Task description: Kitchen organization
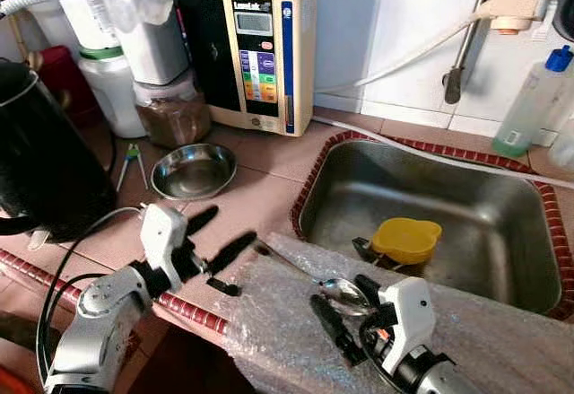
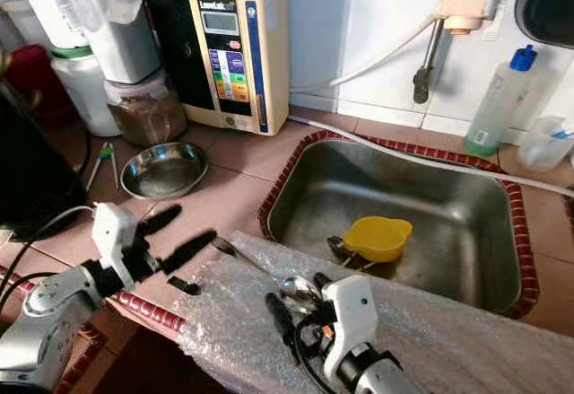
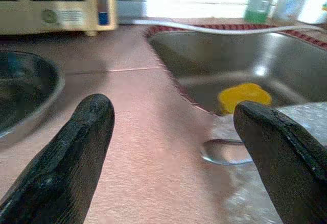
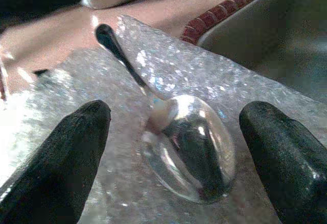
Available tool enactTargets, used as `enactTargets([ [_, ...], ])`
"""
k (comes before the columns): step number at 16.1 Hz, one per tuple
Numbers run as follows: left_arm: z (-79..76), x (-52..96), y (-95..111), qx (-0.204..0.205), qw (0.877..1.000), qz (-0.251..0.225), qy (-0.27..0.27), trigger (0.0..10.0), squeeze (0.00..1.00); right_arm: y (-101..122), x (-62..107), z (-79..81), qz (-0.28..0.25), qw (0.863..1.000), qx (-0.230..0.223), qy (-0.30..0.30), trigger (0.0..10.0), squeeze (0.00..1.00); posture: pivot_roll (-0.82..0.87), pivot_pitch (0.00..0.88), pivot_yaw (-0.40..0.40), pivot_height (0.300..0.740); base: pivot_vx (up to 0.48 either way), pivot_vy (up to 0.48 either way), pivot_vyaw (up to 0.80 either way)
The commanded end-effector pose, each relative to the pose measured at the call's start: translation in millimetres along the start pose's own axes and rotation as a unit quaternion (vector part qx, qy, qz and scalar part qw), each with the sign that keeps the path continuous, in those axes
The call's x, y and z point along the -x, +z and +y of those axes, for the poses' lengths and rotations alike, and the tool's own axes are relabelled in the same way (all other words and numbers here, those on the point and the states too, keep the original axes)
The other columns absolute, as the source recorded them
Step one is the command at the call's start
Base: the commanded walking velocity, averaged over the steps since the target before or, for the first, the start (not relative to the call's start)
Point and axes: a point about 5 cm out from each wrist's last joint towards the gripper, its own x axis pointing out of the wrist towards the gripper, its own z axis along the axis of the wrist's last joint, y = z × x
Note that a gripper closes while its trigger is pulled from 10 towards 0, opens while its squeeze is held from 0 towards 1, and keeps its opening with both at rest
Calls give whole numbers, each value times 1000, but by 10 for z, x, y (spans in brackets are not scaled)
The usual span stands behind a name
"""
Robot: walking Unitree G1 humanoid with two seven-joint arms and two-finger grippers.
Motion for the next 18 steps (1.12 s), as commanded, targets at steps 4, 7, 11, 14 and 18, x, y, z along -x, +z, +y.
enactTargets([
  [4, -15, -18, 2, -8, 1000, -7, 20, 10000, 0, 95, 56, -208, -37, 995, 39, -78, 0, 141, -36, 11, 82, 740, 0, 0, 0],
  [7, -38, -53, -2, -6, 1000, -8, 20, 10000, 0, 252, 78, -305, -89, 986, 71, -121, 0, 0, -39, 11, 83, 740, 0, 0, 0],
  [11, -55, -90, 8, -5, 1000, -8, 11, 10000, 0, 463, -4, -139, -130, 985, 87, -77, 10000, 0, -38, 12, 88, 740, 0, 0, 0],
  [14, -83, -60, -29, 1, 1000, 9, -9, 10000, 0, 445, -40, 96, -110, 992, 60, 2, 10000, 1000, -35, 15, 88, 740, 0, 0, 0],
  [18, -133, -44, -56, 14, 999, 25, -43, 10000, 0, 334, -52, 220, -62, 996, 43, 50, 10000, 1000, -29, 16, 88, 740, 0, 0, 0],
])
